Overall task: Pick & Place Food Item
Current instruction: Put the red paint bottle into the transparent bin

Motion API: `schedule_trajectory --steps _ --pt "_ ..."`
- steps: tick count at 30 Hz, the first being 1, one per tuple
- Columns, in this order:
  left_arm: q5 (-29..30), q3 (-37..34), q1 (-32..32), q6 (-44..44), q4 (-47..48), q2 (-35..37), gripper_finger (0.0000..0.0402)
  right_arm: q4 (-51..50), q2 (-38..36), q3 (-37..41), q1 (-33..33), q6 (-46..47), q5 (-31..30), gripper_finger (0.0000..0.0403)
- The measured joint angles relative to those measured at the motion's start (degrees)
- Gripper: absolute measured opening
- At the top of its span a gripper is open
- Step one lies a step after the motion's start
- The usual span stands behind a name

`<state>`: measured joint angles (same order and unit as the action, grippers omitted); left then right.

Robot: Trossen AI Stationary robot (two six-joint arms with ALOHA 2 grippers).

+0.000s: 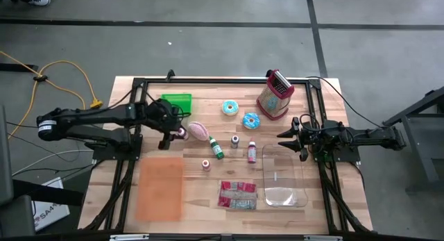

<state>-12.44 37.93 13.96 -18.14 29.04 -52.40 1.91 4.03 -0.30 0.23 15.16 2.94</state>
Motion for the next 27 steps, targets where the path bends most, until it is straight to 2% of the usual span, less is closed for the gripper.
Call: schedule_trajectory --steps 4,8,27 --pt "3.37 3.74 -2.34 1.94 0.6 -1.13 0.0154 0.0 -0.01 0.0 0.02 0.0 0.02 0.0142" --pt "6.32 7.7 -4.38 6.82 2.11 -5.33 0.0154 -0.01 -0.01 -0.01 0.01 0.0 0.02 0.0142" --pt "8.02 29.65 -12.67 9.16 0.59 -29.59 0.0154 0.0 0.0 -0.02 0.0 0.0 0.02 0.0142"
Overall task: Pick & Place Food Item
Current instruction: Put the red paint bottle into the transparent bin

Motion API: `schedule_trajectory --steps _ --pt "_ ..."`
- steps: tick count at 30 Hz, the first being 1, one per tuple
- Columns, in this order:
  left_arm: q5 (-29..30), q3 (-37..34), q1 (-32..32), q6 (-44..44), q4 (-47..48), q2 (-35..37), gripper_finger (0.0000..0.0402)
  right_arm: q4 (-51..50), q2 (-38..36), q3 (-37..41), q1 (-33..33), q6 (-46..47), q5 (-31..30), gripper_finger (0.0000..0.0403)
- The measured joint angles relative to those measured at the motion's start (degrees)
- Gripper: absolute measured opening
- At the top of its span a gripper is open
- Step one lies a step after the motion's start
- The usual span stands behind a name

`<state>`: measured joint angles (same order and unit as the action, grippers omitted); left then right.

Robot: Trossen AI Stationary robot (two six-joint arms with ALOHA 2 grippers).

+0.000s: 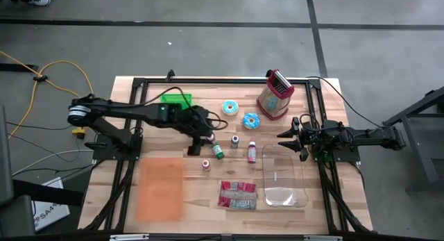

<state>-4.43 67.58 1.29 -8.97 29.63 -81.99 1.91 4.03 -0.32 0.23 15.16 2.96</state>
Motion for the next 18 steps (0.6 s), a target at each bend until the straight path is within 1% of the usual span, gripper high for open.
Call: schedule_trajectory --steps 13,18 --pt "0.19 14.33 -0.76 0.62 0.23 -15.02 0.0154 0.0 0.04 0.0 0.02 0.02 0.0 0.0142" --pt "0.1 17.51 -0.95 0.87 0.24 -17.42 0.0154 -0.01 0.04 0.02 0.01 0.01 -0.01 0.0142"
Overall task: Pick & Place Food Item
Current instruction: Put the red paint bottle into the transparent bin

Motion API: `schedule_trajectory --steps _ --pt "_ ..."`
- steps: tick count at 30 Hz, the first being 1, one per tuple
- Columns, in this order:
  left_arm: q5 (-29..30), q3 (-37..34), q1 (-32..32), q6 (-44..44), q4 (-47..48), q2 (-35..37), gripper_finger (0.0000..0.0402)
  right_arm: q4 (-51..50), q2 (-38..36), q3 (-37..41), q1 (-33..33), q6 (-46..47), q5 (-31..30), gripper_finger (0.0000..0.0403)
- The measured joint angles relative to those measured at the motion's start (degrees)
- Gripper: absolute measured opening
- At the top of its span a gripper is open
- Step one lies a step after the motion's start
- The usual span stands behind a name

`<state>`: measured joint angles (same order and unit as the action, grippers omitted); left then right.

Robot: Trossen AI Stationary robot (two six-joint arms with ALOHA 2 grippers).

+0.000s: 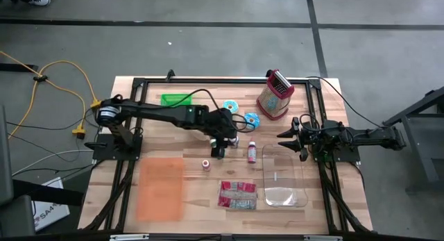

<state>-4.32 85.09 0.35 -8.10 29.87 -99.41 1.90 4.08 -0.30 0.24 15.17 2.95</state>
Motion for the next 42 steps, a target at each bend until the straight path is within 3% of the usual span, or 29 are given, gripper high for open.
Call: schedule_trajectory --steps 13,34,42 --pt "0.05 0.01 -3.27 2.99 -0.1 0.36 0.0154 -0.05 0.0 0.0 0.0 0.01 -0.01 0.0142" --pt "-1.93 -0.01 -3.29 3.6 -0.06 0.36 0.0154 0.02 0.0 0.0 0.0 0.01 -0.01 0.0142" --pt "-1.92 -0.04 -3.29 3.76 -0.06 0.36 0.0154 1.09 0.0 -0.02 0.01 4.75 -0.27 0.0142"
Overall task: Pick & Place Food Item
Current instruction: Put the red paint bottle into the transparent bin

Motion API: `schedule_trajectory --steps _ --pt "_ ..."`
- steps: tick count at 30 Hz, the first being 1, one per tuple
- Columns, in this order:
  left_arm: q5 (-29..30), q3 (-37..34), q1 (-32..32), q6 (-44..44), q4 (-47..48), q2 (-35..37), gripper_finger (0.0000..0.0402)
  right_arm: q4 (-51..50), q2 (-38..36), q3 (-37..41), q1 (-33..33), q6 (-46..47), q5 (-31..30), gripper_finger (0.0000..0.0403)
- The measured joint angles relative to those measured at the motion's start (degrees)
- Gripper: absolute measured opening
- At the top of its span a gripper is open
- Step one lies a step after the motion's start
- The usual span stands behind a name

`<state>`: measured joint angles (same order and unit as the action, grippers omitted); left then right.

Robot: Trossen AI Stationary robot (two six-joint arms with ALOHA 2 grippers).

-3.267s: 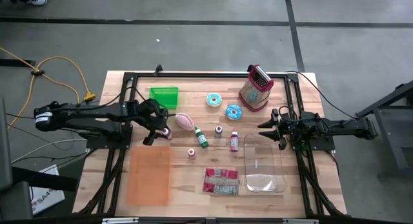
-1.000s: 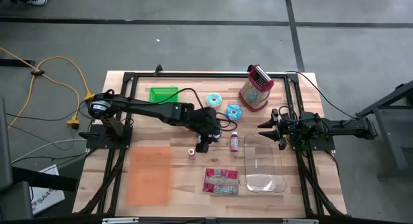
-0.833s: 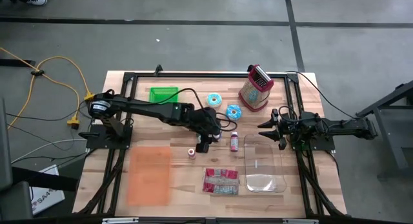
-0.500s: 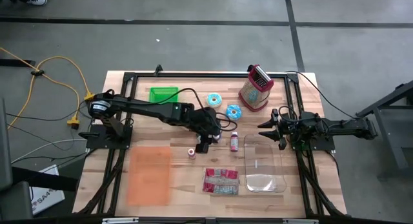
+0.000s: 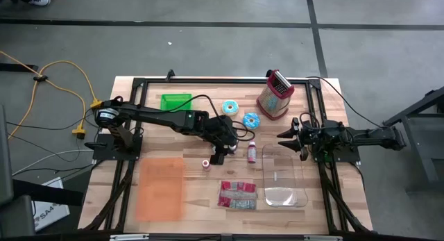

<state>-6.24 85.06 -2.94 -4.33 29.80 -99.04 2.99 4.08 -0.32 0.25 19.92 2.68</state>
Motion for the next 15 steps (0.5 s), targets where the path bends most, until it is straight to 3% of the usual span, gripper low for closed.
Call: schedule_trajectory --steps 7,15 --pt "0.0 0.0 -0.57 0.36 0.0 0.0 0.0154 10.53 1.56 -0.73 0.02 -0.83 2.4 0.0142" --pt "-2.11 -0.02 -0.98 1.78 0.2 0.0 0.0154 11.56 18.27 -9.61 0.11 -6.95 2.15 0.0142"
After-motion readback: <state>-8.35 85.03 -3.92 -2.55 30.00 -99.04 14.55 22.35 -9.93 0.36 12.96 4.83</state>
